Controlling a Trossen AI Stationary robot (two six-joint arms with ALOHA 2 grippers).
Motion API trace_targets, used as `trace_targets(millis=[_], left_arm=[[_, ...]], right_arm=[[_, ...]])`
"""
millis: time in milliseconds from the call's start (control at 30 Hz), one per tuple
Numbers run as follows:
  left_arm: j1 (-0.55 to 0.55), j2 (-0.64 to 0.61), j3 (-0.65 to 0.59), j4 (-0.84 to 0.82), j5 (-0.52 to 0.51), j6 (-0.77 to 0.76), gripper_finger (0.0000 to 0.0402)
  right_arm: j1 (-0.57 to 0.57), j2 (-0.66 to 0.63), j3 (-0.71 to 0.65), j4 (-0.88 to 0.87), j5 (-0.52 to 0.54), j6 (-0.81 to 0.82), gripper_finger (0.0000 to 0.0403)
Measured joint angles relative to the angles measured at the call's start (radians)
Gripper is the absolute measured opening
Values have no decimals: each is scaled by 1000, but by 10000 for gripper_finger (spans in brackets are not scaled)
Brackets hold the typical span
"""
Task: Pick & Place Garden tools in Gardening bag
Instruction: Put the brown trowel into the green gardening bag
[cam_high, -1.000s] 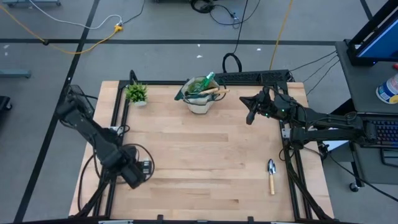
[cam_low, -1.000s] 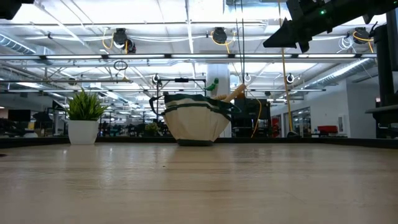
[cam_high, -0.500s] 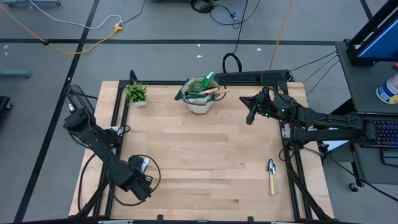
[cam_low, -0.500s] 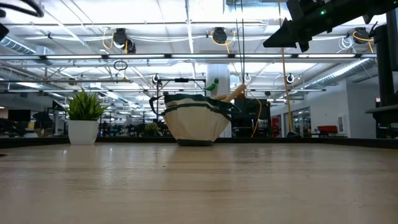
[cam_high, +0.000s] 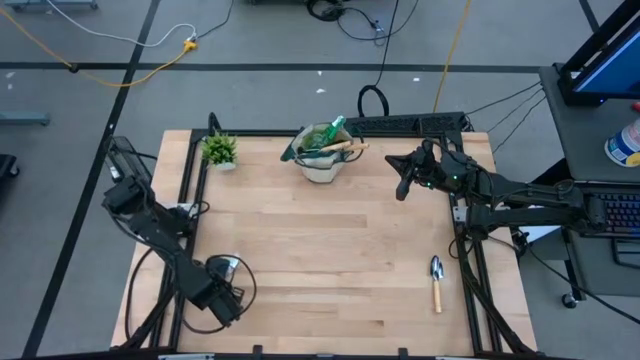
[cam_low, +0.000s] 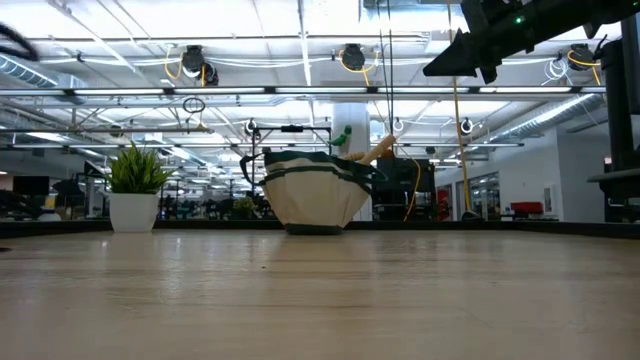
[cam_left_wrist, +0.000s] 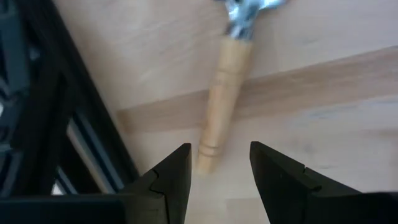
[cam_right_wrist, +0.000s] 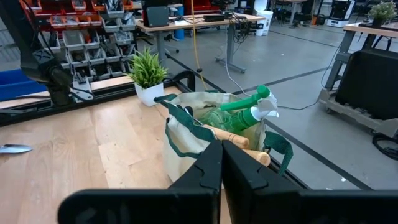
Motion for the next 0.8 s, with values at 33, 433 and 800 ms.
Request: trace_targets(millis=[33, 433, 800], left_arm=[[-9, 0, -10, 19, 6, -12, 170], [-87, -6, -171, 313, 11, -174, 170], [-81, -5, -185, 326, -33, -136, 78]], right_arm=[[0, 0, 0, 0, 0, 0, 0], [0, 0, 0, 1, 0, 0, 0], [0, 0, 0, 3, -1, 28, 0]])
